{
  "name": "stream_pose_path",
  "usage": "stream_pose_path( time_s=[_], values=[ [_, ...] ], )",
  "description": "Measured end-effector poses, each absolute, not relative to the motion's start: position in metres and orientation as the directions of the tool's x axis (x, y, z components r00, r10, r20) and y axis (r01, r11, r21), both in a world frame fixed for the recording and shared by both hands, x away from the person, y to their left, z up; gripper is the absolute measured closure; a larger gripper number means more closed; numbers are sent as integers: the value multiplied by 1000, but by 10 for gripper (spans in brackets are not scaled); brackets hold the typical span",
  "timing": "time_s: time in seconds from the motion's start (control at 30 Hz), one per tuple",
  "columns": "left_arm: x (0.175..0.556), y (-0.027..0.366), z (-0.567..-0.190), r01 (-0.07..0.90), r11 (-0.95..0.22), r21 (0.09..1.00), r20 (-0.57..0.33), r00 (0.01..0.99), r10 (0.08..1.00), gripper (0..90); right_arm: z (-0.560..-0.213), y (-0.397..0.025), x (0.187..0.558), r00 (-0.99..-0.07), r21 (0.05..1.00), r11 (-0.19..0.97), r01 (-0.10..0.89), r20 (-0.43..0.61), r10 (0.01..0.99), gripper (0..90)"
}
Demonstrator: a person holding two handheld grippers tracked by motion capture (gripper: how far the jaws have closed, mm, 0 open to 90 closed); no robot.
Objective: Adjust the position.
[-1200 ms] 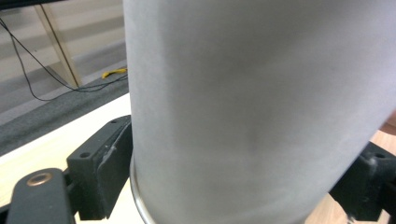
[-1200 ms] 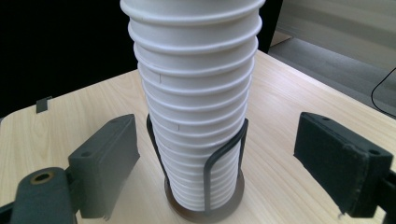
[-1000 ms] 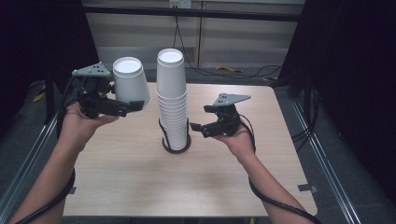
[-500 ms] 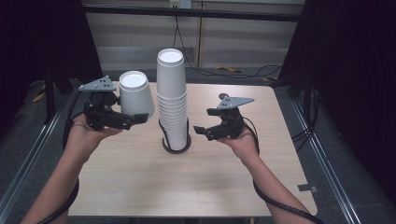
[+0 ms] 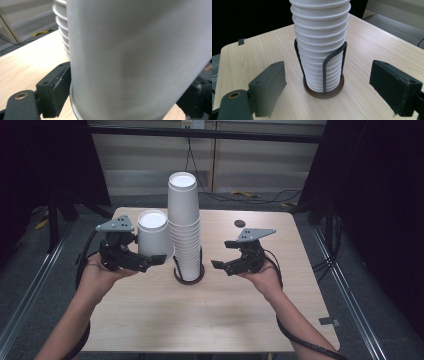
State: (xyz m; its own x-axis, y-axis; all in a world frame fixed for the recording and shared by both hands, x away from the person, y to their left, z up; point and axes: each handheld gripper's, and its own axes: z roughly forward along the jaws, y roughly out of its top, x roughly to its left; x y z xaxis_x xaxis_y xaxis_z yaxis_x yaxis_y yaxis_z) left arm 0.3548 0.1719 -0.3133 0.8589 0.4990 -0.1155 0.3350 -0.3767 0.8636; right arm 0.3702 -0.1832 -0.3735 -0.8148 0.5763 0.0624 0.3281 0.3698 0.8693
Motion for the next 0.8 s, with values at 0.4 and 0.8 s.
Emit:
stream_pose_path(
  time_s=[0.4, 0.8],
  values=[
    [345, 151, -323, 320, -425, 847, -114, 889, 444, 130, -377, -194, 364, -820, 866, 379, 327, 60, 569, 131],
    [343, 132, -333, 303, -491, 817, -94, 910, 405, 137, -380, -201, 360, -833, 853, 408, 325, 54, 550, 131]
  ],
)
